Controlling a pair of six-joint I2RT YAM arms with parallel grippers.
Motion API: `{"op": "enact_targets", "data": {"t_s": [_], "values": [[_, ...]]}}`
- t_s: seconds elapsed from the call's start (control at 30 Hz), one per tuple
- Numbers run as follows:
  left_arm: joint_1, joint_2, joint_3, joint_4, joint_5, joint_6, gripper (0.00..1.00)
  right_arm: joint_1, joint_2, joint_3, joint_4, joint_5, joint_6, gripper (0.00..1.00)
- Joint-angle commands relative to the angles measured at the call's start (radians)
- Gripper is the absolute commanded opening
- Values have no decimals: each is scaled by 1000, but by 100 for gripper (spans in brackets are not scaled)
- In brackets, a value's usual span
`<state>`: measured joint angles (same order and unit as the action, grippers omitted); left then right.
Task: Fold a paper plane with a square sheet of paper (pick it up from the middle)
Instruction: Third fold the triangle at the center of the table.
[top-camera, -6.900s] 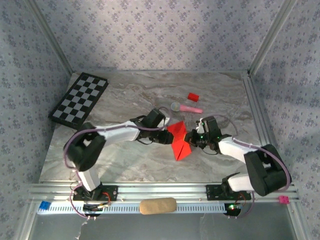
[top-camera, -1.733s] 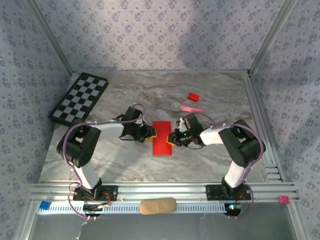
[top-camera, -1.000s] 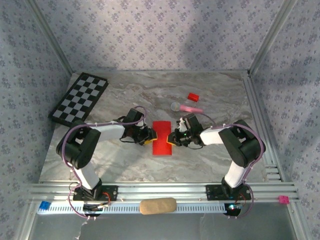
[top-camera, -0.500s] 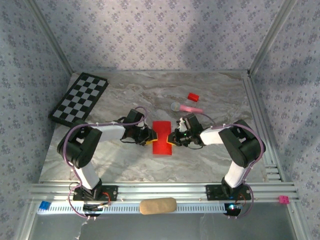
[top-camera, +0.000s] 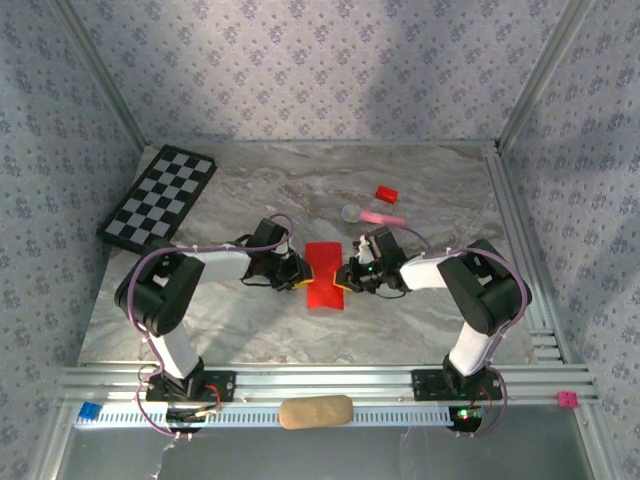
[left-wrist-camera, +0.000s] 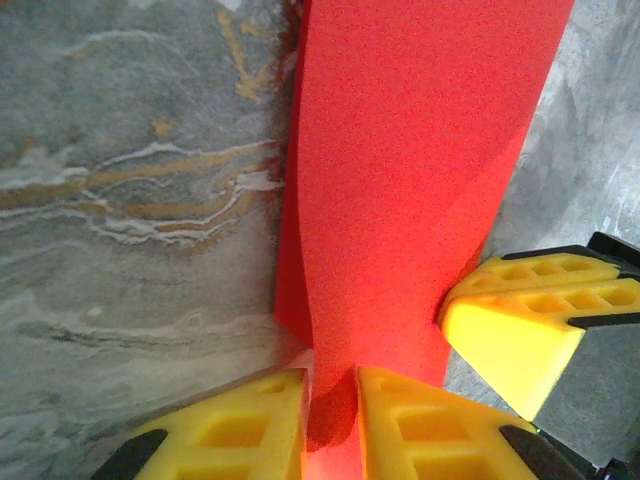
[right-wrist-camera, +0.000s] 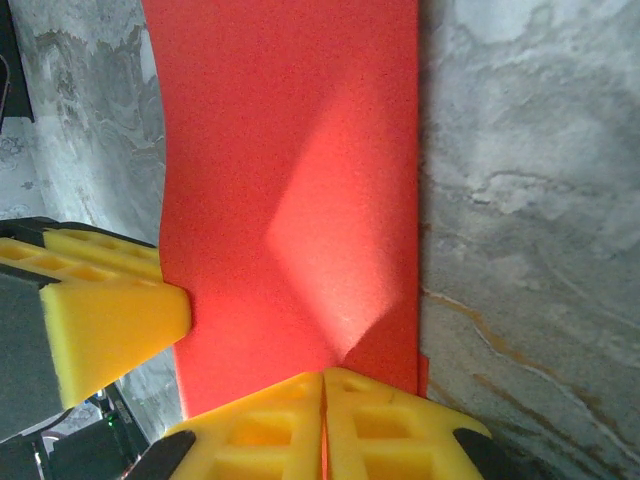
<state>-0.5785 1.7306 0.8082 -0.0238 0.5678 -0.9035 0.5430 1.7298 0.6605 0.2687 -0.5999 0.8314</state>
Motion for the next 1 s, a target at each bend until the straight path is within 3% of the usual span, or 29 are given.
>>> {"op": "enact_targets", "data": {"t_s": [0.0,0.23,0.5,0.97], "values": [[-5,-12,-3,-5,-6,-3,22,-6,2,-3,-93,58,-8,11],[-4,-33,-20,24,-4,-14,28,-5,-1,2,-105,62,-12,12],[-5,-36,-31,62,1,-31,28,-3,1,3,-103,62,-13,12],[-4,-76,-34,13,-48,-83,8,9,-58,24,-122,61,-67,19]]}}
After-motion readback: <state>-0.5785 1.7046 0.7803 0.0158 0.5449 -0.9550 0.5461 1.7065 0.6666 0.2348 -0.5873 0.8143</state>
